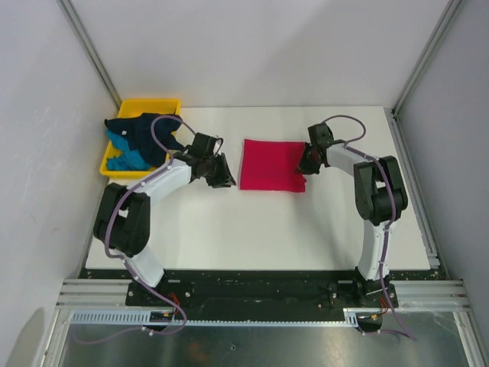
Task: Fold and stack the t-shirts
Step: Put the neatly folded tshirt into the corner of the board with the right arm
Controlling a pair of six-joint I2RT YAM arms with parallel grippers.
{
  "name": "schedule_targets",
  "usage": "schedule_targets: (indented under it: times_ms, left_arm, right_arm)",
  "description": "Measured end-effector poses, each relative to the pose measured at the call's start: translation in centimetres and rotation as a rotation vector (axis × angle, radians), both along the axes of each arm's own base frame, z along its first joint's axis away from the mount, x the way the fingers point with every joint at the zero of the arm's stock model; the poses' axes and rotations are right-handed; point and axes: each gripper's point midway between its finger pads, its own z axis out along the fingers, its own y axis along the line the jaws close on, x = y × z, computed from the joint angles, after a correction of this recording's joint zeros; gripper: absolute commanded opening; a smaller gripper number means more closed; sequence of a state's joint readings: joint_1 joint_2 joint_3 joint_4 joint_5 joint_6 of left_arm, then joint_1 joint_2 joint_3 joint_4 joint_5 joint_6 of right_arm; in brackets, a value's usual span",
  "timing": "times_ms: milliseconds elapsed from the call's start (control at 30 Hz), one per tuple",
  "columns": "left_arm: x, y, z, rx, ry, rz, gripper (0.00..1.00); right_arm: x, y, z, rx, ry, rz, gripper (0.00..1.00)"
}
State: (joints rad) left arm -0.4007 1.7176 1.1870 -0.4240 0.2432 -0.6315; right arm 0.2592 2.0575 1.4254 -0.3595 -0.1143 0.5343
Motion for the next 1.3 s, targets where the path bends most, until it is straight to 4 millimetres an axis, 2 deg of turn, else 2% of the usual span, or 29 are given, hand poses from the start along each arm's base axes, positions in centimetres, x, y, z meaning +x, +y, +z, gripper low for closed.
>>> schedule_targets:
  times_ms: [167, 300, 500, 667, 933, 967, 1000, 1100, 1167, 1233, 1300]
  left_arm:
    - [-1.7, 0.6, 0.5, -0.003, -0.006, -0.002, 0.27]
    - [-3.1, 0.9, 0.5, -0.004, -0.006, -0.009, 0.27]
    - [-5.2, 1.2, -0.1, -0.008, 0.017, -0.027, 0.27]
    - [-6.4, 0.6, 0.3, -0.03, 0.022, -0.047, 0.28]
    - [-8.9, -1.8, 1.3, -0.069, 0.026, -0.104, 0.28]
    - [-9.3, -2.3, 1.3, -0.072, 0.032, -0.113, 0.28]
    - [-9.5, -2.5, 1.3, -0.073, 0.035, -0.118, 0.28]
    - [-10.4, -3.3, 1.2, -0.079, 0.049, -0.132, 0.28]
    - [-10.7, -3.6, 1.2, -0.083, 0.052, -0.137, 0.29]
    - [-10.8, -3.9, 1.3, -0.086, 0.055, -0.138, 0.29]
    - [-10.9, -3.9, 1.3, -0.091, 0.055, -0.135, 0.3]
  right_arm:
    - [-2.7, -1.8, 0.0, -0.051, 0.048, -0.097, 0.0]
    - [-5.8, -4.6, -0.1, -0.081, 0.087, -0.205, 0.0]
    - [-13.6, -11.1, -0.1, -0.114, 0.163, -0.443, 0.0]
    - [-18.6, -15.4, 1.0, -0.136, 0.191, -0.642, 0.0]
    - [-24.6, -19.9, 3.4, -0.073, 0.145, -0.929, 0.01]
    - [-25.5, -20.2, 3.6, -0.067, 0.145, -0.959, 0.04]
    - [-26.1, -20.3, 3.8, -0.063, 0.146, -0.974, 0.12]
    - [-27.4, -20.2, 4.0, -0.032, 0.15, -1.007, 0.49]
    - [-28.2, -19.8, 3.9, -0.017, 0.17, -1.006, 0.66]
    - [-28.7, -19.4, 3.9, -0.011, 0.187, -0.994, 0.76]
    - [-29.2, -19.2, 4.0, -0.015, 0.19, -0.969, 0.79]
